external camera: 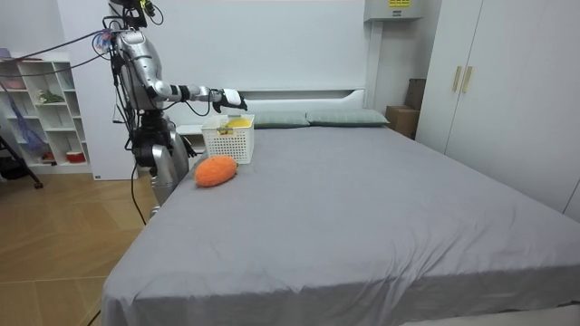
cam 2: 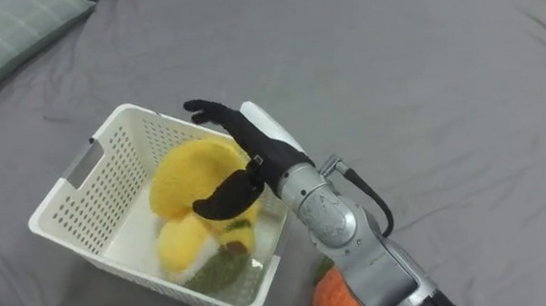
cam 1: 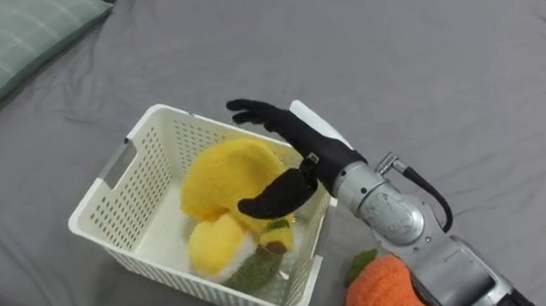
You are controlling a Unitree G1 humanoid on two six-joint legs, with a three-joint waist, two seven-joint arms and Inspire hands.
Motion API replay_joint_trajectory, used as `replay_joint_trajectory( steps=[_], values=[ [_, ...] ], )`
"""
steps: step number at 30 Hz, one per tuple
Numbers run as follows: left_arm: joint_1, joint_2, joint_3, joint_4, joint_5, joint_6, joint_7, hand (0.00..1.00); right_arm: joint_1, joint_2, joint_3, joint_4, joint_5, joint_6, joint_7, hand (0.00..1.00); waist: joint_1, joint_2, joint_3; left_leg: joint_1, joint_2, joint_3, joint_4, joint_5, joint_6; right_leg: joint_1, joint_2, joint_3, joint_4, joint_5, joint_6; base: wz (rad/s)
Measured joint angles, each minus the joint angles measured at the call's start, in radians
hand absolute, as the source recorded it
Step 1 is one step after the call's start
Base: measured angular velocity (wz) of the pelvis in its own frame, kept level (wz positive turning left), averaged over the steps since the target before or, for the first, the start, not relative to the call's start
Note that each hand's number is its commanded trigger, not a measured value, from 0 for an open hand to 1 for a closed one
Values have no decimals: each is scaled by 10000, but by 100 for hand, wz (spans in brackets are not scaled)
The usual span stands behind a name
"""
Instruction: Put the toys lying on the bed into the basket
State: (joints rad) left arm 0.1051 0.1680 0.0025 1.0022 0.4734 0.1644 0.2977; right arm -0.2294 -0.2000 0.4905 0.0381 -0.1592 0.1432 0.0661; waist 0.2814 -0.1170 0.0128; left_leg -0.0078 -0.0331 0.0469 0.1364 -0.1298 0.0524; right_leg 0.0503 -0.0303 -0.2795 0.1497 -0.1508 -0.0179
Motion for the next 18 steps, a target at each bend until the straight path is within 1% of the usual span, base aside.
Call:
replay_joint_trajectory(
  steps=[5,9,12,15,18],
  values=[
    [8,-6,248,4,-3,2,10,0,2,-3,0,-1,-129,0,-3,0,-13,-11,-8,-28,-17,-70,15,0,0,13,-9,-47,11,0,0,1],
    [8,-4,309,49,-5,-1,45,0,2,0,0,-3,-204,-5,-11,0,-19,-31,-27,-11,-17,-84,34,3,-3,24,-8,-72,12,0,0,0],
    [6,-4,313,191,-5,-33,49,0,2,0,-3,-4,-363,-30,-127,0,-44,-28,-28,0,-16,-87,126,3,-2,39,-10,-84,11,0,0,0],
    [8,-4,313,315,-4,-51,52,0,2,-27,-20,-11,-434,-149,-216,0,-87,-19,-25,-12,-17,-104,143,3,-2,49,-12,-104,11,0,0,0],
    [7,-4,313,323,-4,-73,49,0,2,-140,-19,-67,-436,-233,-222,0,-93,5,-32,-6,-17,-109,152,1,-3,62,-10,-100,11,1,0,0]
  ],
)
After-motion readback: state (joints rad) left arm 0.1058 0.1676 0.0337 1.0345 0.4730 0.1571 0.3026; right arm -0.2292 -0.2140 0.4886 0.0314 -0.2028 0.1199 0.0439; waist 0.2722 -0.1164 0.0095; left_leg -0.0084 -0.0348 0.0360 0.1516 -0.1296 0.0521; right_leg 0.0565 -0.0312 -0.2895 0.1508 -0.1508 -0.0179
